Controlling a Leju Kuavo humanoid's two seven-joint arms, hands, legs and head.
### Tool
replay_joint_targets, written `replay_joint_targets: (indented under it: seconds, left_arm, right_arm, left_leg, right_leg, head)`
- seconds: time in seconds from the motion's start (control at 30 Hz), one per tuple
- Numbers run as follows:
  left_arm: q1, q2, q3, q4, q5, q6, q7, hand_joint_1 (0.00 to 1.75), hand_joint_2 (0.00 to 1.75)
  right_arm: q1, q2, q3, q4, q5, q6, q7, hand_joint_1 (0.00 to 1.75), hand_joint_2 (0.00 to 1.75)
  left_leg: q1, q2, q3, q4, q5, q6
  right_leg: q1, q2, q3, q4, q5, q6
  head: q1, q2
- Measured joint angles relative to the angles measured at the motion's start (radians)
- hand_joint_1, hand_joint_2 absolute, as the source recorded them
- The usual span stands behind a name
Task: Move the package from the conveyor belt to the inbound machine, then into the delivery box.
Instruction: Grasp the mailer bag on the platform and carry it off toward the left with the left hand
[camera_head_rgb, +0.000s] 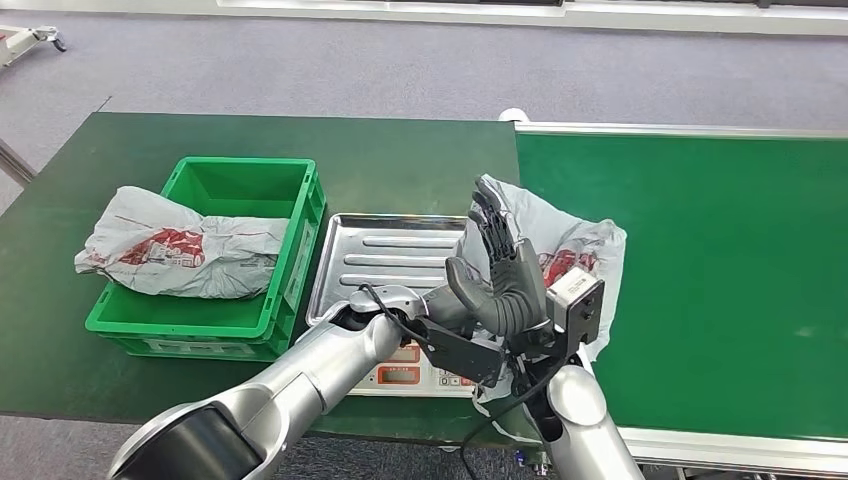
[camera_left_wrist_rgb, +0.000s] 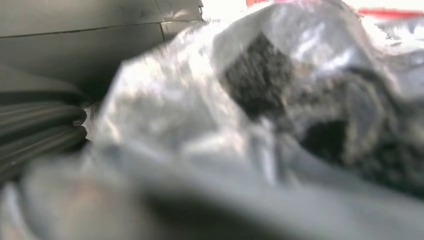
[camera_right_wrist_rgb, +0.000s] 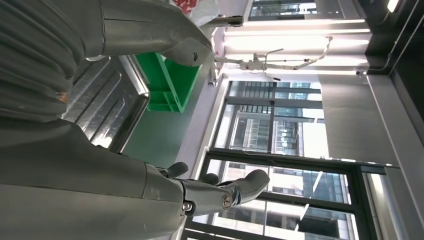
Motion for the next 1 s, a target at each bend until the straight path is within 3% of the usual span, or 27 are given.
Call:
replay_joint_targets:
  seconds: [0.2,0.37,0.6,0.8,1.0]
  left_arm:
    - [-0.033,0.017,0.0,-0.005,-0.001,0.123,0.05,1.75,1.75]
    - [-0.09,0.06,0.0,-0.049,-0.019,0.197,0.096,1.75,1.75]
    - [-0.173,0.172,0.0,-0.229,-0.02,0.187,0.17,1.75,1.75]
    - [-0.188,0.229,0.0,-0.304,-0.096,0.234,0.262,1.75,1.75]
    - [-0.191,0.259,0.0,-0.328,-0.115,0.252,0.285,1.75,1.75]
  right_arm:
    - [0.006,-0.003,0.0,0.0,0.004,0.0,0.0,0.0,1.75]
    - [0.032,-0.011,-0.001,-0.003,-0.004,0.015,-0.023,0.0,1.75]
    - [0.107,-0.018,-0.022,-0.031,-0.023,0.064,-0.043,0.0,1.75]
    - [0.153,-0.018,-0.047,-0.084,-0.01,0.067,-0.03,0.0,1.75]
    - [0.179,-0.018,-0.064,-0.121,-0.003,0.066,-0.024,0.0,1.75]
  left_leg:
    - [0.0,0.0,0.0,0.0,0.001,-0.001]
    - [0.0,0.0,0.0,0.0,0.002,-0.002]
    - [0.0,0.0,-0.001,0.0,0.002,-0.002]
    - [0.0,0.0,-0.001,0.0,0.002,-0.002]
    - [0.0,0.0,-0.001,0.0,0.002,-0.001]
  right_leg:
    - [0.0,0.001,0.0,0.0,0.0,0.0]
    - [0.0,0.0,-0.001,0.001,0.0,0.0]
    - [0.0,0.0,-0.001,0.001,0.0,-0.001]
    - [0.0,0.0,-0.001,0.001,0.0,-0.001]
    - [0.0,0.0,-0.001,0.001,0.0,-0.001]
  head:
    - [0.0,0.0]
    - [0.0,0.0]
    - [0.0,0.0]
    - [0.0,0.0]
    - [0.0,0.0]
